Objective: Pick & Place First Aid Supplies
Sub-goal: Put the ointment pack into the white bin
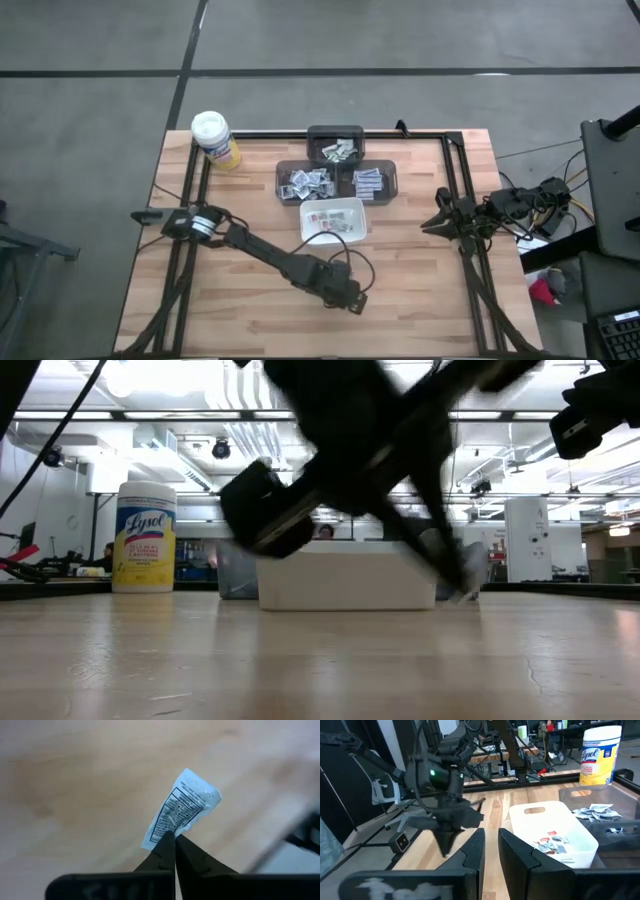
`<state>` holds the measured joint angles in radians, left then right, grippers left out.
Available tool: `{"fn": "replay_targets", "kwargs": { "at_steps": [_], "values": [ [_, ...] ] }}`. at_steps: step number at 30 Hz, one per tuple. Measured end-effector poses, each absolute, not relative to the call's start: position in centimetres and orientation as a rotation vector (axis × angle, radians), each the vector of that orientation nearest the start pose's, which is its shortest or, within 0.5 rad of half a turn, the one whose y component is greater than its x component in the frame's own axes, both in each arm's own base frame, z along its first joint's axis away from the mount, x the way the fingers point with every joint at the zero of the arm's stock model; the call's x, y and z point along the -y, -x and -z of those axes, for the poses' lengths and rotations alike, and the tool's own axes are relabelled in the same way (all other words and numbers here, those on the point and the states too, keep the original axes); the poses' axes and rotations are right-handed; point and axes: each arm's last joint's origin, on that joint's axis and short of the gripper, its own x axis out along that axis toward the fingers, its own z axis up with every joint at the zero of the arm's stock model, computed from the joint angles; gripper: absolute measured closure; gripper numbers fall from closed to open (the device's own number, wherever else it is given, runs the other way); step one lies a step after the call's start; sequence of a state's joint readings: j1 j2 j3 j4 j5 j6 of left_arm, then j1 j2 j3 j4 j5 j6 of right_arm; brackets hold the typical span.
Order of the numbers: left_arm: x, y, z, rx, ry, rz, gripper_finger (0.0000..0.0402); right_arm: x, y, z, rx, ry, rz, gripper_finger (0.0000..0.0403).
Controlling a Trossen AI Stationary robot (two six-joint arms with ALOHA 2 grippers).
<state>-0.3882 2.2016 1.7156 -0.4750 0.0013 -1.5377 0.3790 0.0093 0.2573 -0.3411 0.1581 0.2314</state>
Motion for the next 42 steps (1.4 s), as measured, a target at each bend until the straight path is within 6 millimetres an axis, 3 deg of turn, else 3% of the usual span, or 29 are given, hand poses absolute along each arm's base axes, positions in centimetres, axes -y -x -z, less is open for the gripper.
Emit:
{"fn": "replay_targets", "kwargs": {
  "at_steps": [4,9,13,19,23,29,36,42],
  "values": [
    [18.6,-45.3,-20.0,-0.872,1.125,-0.191,0.0401,-2.3,-7.1,-21.5,-0.115,-0.206,-0.209,0.0351],
    [18.7,-46.9,-24.0,-0.553,0.985,0.078,0.0401,-2.3,-7.1,-21.5,-0.115,-0.206,-0.209,0.0351],
    [17.6,-47.3,-26.1,-0.336,0.872,0.008,0.0401,-2.3,-7.1,-21.5,-0.115,-0.206,-0.210,0.0351],
    [14.9,-46.5,-28.5,-0.180,0.768,-0.297,0.0401,-2.3,-7.1,-21.5,-0.115,-0.206,-0.210,0.0351],
    [12.7,-45.0,-29.3,-0.238,0.667,-0.503,0.0401,-2.3,-7.1,-21.5,-0.114,-0.206,-0.209,0.0351],
    [8.2,-43.2,-30.0,-0.460,0.580,-0.666,0.0401,-2.3,-7.1,-21.5,-0.114,-0.206,-0.208,0.0351],
    [2.5,-42.1,-30.4,-0.768,0.526,-0.688,0.0401,-2.3,-7.1,-21.6,-0.110,-0.199,-0.207,0.0351],
    [-0.6,-41.6,-29.8,-0.917,0.501,-0.636,0.0401,-2.3,-7.1,-21.6,-0.101,-0.201,-0.179,0.0351]
  ]
}}
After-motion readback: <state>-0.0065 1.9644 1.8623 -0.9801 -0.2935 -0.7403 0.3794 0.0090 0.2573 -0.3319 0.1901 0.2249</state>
